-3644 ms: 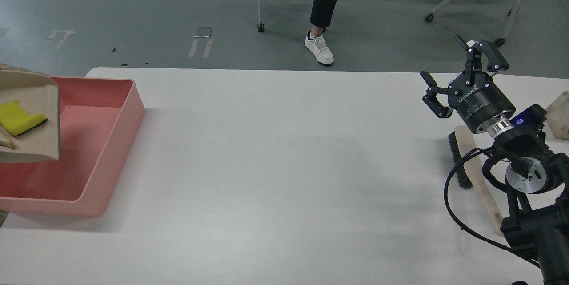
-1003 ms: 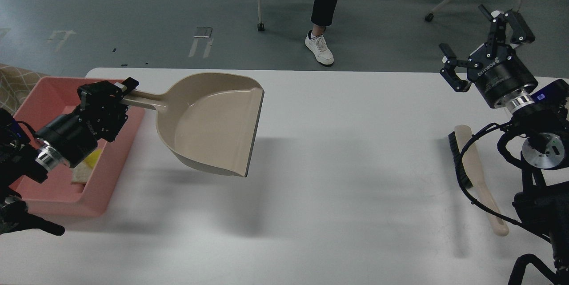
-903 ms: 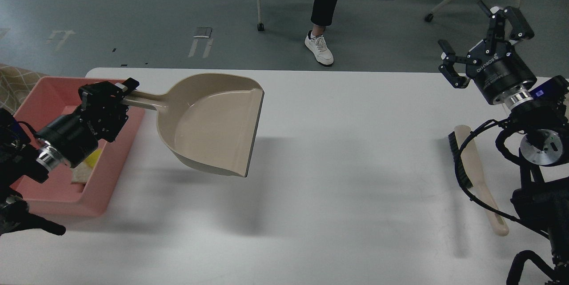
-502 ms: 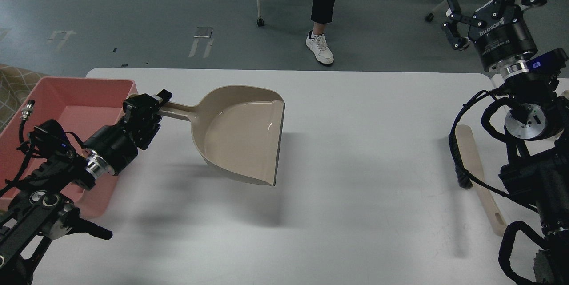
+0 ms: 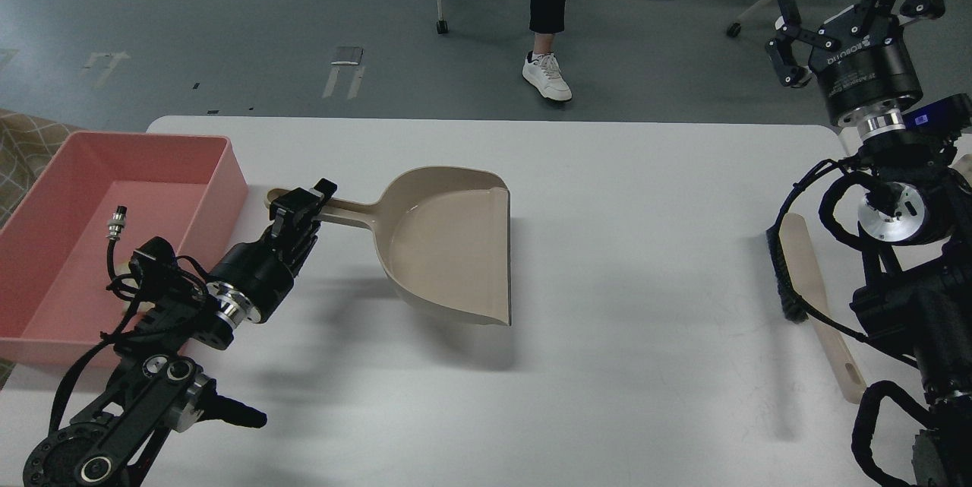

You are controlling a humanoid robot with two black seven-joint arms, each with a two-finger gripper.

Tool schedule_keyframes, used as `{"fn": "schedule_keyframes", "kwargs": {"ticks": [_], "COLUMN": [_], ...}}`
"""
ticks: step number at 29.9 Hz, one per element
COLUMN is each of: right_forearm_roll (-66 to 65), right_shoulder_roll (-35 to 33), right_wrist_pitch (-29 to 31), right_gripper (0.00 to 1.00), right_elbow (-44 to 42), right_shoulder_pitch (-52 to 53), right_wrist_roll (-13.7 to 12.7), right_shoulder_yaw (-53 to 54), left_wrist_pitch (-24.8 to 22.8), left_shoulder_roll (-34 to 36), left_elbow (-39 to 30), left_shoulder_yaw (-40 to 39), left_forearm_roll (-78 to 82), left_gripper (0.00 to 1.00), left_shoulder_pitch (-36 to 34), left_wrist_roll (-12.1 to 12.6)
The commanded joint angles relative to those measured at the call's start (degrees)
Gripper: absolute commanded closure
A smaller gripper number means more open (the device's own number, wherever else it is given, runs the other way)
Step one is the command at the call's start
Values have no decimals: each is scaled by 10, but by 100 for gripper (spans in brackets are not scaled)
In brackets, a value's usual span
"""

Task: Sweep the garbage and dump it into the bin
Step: 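Bring the empty dustpan back and lower it onto the table, then open the left gripper and release the dustpan handle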

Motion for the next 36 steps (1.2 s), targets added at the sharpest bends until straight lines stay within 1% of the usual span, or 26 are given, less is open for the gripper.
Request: {"fn": "schedule_keyframes", "kwargs": {"ticks": [1,4,11,13,15,21,28,30,33,36], "right_forearm_roll": [1,1,1,1,1,2,2,2,2,2], "right_shoulder_roll": [-2,-2,-3,-3,-3,-3,-3,-3,-3,-3], "right_wrist_pitch": [0,1,2,2,3,4,4,4,4,5], "right_gripper": [0,0,0,0,0,0,0,0,0,0], "right_elbow": [1,2,6,6,6,10,10,10,10,10], "right_shoulder_pitch": [-3,-6,-16,-17,-19,-23,-22,-22,-22,-23], "right_wrist_roll": [0,0,0,0,0,0,0,0,0,0], "right_shoulder_yaw": [0,0,0,0,0,0,0,0,0,0], "left_wrist_pitch": [13,14,17,23,43,50,51,50,45,44], "left_shoulder_roll": [-33,-52,-71,-71,-73,-88,-87,-85,-84,-82], "left_elbow": [21,30,55,59,72,79,78,79,79,79], "left_shoulder_yaw": [1,4,7,8,7,9,8,9,11,31], "left_forearm_roll": [19,33,36,36,36,36,39,40,40,40], "left_gripper": [93,93,92,89,83,82,73,72,72,72], "left_shoulder_pitch": [0,2,-1,-3,-4,-10,-14,-17,-21,-24], "left_wrist_roll": [4,1,1,0,-1,-3,-4,-6,-16,-30]}}
